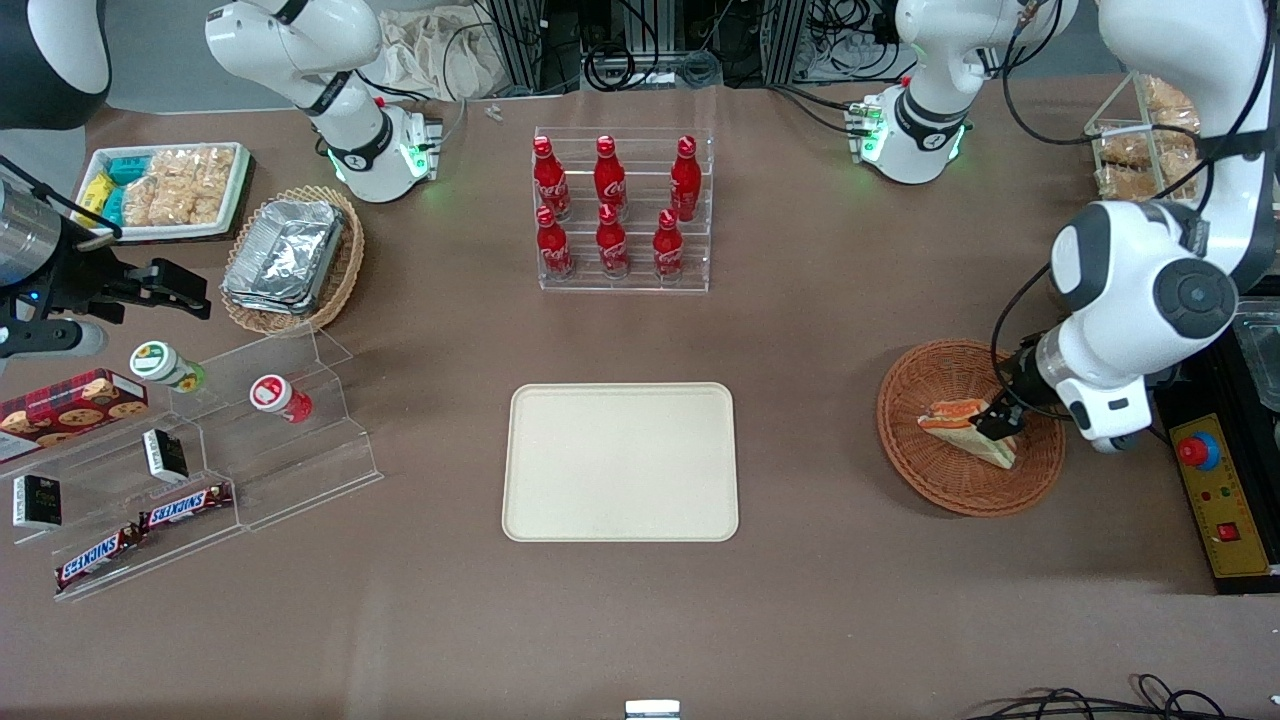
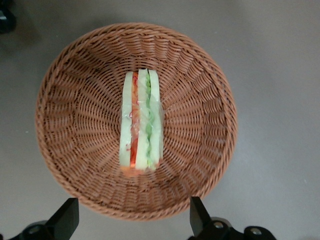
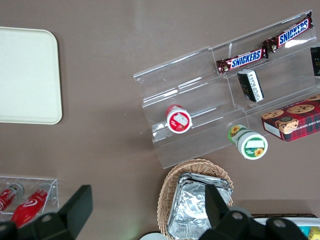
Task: Place sandwich from basket to tray
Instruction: 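Move the open left gripper down over the sandwich in the wicker basket, then close the left gripper on the wrapped sandwich's upright edge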
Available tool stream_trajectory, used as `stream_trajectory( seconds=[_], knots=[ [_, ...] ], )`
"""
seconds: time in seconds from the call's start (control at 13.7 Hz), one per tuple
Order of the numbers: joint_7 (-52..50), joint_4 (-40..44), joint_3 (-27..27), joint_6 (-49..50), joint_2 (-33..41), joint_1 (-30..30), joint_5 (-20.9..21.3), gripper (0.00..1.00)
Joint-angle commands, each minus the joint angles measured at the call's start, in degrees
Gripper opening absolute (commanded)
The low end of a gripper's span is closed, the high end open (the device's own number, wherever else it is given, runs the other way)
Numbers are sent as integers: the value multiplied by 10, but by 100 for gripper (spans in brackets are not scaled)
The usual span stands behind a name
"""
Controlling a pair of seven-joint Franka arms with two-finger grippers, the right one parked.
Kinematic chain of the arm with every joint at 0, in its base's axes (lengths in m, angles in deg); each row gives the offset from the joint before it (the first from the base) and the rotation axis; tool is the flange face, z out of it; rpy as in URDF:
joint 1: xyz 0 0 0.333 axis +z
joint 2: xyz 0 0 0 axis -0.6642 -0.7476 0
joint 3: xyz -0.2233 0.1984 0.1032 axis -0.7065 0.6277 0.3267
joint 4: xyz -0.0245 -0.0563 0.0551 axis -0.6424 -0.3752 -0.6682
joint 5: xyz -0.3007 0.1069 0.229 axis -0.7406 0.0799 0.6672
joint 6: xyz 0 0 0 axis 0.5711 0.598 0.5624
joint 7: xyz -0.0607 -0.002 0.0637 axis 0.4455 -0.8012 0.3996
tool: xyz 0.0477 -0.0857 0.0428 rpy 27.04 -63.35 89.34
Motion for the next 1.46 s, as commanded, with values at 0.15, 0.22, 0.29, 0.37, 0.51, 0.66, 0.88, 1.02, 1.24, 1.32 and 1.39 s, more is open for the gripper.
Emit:
stream_trajectory(
  seconds=[0.15,0.22,0.29,0.37,0.51,0.66,0.88,1.02,1.24,1.32,1.39],
  knots=[
    [-47,1,4,-59,-43,1,14,100],
    [-46,-4,4,-69,-47,1,14,100],
    [-46,-7,4,-77,-53,1,14,100],
    [-46,-7,6,-83,-62,1,14,100],
    [-47,-7,23,-95,-76,1,14,100],
    [-47,-7,23,-110,-87,1,14,100],
    [-47,-7,24,-124,-97,1,14,99],
    [-47,-7,24,-125,-104,1,14,99],
    [-48,-10,24,-130,-112,1,14,83],
    [-48,-12,24,-132,-111,1,14,58],
    [-47,-16,24,-132,-107,1,14,32]
  ],
)
